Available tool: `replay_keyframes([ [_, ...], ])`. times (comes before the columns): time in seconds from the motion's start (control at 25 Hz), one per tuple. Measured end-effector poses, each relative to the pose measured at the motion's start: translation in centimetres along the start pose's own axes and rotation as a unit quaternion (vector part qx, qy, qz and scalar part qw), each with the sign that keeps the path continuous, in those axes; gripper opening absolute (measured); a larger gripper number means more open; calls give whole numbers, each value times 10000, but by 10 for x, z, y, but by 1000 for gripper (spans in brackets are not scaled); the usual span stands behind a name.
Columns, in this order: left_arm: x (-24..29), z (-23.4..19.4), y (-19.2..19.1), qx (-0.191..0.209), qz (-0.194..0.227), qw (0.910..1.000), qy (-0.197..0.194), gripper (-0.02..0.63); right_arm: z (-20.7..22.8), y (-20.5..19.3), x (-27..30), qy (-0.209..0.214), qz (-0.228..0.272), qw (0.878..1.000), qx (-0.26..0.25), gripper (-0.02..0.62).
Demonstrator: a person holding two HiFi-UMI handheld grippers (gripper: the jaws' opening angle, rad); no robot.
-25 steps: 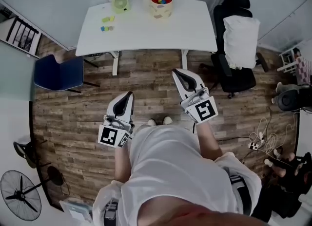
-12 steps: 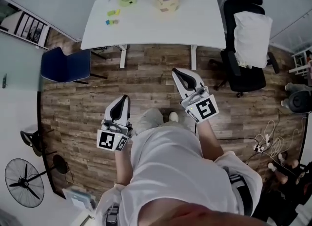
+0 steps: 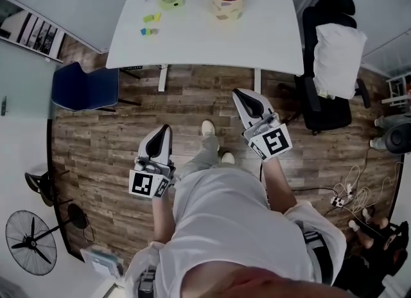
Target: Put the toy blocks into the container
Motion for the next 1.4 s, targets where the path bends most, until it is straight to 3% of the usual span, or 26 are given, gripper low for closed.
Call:
replay_keyframes([
  [0.36, 80, -91, -17, -238, 520, 9984, 18, -2, 32, 22, 100, -23, -309, 9984, -479, 0],
  [0.68, 156, -159, -17, -141, 727, 9967, -345, -2, 72, 31, 170, -282, -387, 9974, -545, 0],
  [1.04, 228, -203, -29, -174, 453, 9984, -273, -2, 146, 35, 232, -396, -422, 9977, -340, 0],
  [1.24, 272, -233, -29, -83, 164, 9998, 8, -2, 194, 38, 290, -123, -515, 9984, -215, 0],
  [1.4, 299, -261, -36, -51, -118, 9991, 408, -2, 221, 26, 346, 294, -724, 9958, -476, 0],
])
Point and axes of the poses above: the fingertips, and each gripper's own axes: x forward along the fingers, z to its right, y out of its top, the point moved 2 cm from there along -x, backward along the fingers, and after that the axes turned 15 degrees about x, right-handed, at the moved point
